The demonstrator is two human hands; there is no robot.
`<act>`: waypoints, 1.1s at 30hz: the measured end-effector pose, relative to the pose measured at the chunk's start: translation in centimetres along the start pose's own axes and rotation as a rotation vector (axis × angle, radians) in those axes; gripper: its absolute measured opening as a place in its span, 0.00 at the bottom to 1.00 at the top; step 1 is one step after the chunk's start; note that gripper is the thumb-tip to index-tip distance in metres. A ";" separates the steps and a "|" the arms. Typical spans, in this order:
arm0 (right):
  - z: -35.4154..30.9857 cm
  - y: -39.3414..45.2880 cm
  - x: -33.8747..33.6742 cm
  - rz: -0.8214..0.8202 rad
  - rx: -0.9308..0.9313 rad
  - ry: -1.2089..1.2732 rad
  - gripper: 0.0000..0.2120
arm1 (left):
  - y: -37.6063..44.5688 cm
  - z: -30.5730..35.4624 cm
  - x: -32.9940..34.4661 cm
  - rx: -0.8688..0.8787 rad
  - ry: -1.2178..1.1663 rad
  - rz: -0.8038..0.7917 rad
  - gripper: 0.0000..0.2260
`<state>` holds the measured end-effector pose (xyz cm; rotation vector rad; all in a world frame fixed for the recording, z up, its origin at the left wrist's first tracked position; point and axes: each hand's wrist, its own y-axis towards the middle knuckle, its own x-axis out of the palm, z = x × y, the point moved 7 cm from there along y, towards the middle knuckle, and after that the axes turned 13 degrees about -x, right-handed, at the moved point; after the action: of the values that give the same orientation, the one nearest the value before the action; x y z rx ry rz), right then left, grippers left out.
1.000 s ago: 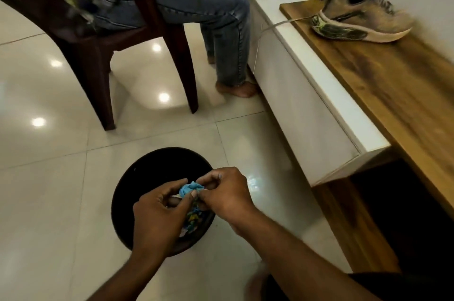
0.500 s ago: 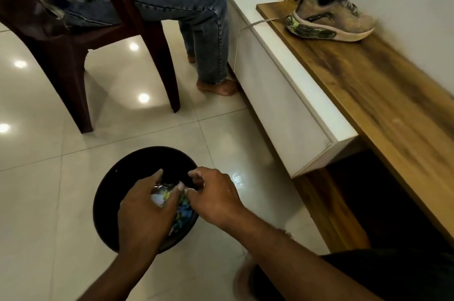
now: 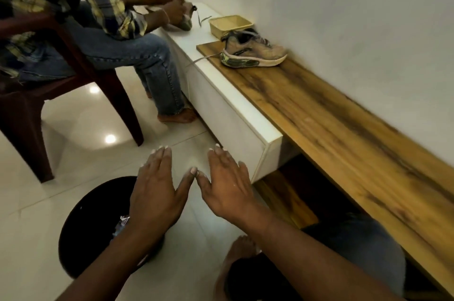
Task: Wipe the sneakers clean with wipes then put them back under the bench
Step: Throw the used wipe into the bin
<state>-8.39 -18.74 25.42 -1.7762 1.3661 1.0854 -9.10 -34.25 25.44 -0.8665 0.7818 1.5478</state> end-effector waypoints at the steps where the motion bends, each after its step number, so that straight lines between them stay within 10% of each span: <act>1: 0.4 -0.5 -0.9 0.020 0.013 -0.019 0.31 | 0.1 1.2 0.0 0.039 0.013 0.004 0.39; 33: 15.4 -30.4 -29.8 0.747 0.572 -0.404 0.41 | -15.6 43.7 2.4 1.010 -0.187 0.046 0.41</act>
<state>13.95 15.35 45.05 -0.5920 1.8720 1.1619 1.41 6.49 45.26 0.0414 1.2655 1.0259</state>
